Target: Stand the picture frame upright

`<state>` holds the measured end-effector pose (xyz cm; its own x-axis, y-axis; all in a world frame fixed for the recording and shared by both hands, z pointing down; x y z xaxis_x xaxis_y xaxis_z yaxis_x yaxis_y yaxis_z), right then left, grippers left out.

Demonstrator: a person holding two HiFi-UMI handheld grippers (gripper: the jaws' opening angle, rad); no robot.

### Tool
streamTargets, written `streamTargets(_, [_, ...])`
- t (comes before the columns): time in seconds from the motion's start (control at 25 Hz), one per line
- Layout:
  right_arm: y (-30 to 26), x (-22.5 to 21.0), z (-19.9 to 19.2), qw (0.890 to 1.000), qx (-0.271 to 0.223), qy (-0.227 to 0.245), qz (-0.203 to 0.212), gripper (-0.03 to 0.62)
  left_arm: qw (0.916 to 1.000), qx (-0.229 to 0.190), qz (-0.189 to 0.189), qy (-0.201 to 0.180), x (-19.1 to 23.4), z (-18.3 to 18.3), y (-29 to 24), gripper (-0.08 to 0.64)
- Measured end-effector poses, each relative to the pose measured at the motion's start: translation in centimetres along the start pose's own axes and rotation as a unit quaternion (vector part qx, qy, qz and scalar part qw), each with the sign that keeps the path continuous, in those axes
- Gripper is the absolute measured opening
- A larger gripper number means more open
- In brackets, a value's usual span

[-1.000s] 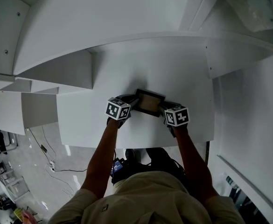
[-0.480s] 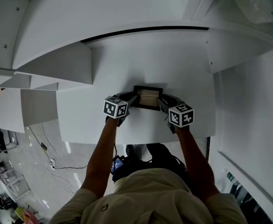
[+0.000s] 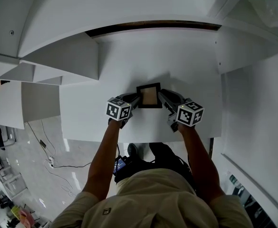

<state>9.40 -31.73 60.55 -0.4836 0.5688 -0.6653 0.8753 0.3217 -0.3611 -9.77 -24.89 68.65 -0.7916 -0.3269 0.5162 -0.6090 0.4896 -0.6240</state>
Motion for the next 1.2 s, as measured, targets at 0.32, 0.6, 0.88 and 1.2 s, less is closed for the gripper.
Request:
streamTargets(0.32, [-2.1, 4.1, 0.4, 0.999, 0.011, 0.038, 0.033, 0.077, 0.9997, -0.016, -0.013, -0.013, 0.0, -1.1, 1.7, 0.080])
streamTargets(0.6, [-3.8, 7.0, 0.1, 0.994, 0.032, 0.103, 0.011, 0.108, 0.9990, -0.030, -0.021, -0.027, -0.1, -1.6, 2.3, 0.077])
streamTargets(0.88, [-5.3, 9.9, -0.1, 0.986, 0.071, 0.153, -0.009, 0.132, 0.9977, -0.052, -0.029, -0.031, 0.0, -1.7, 3.0, 0.067])
streamTargets(1.2, [-6.7, 12.1, -1.0, 0.962, 0.156, 0.223, -0.031, 0.150, 0.9964, -0.049, -0.029, -0.062, -0.4, -1.8, 3.0, 0.067])
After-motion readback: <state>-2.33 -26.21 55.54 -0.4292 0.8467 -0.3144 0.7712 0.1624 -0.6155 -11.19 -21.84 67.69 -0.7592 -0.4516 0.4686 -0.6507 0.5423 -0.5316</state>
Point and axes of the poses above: the fingertips, and each gripper's own axes: y backward along the fingers, x to its left, z out of its top, the point moved 7 cm from there along y, backward along the fingers, and after that the axes turned 5 degrees about -z, right-handed, at the moved point
